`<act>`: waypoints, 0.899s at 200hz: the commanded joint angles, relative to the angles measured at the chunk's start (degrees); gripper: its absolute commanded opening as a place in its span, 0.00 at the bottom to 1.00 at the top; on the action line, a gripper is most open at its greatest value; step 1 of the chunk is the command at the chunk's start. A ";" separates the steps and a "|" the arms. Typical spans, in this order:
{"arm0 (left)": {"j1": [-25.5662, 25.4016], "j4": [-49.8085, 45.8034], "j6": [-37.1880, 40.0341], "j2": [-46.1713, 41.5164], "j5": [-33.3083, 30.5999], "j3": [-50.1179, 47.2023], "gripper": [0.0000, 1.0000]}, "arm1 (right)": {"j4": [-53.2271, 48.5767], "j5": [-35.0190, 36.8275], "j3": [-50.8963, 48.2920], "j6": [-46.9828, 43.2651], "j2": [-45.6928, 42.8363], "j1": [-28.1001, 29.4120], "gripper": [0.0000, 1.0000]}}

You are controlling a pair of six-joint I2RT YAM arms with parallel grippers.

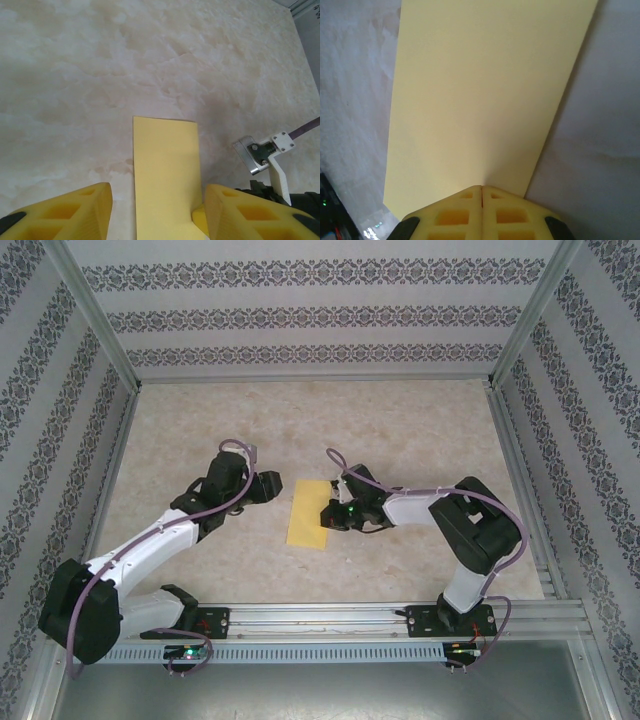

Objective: Fold a paper plane with a square sheet of paper (fold left side to right side)
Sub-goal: Third fold the triangle at the center of the table.

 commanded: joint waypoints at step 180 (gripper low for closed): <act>0.16 11.44 -8.51 27.43 26.67 0.89 0.32 | -9.79 -1.90 4.06 -13.62 3.25 -3.27 0.00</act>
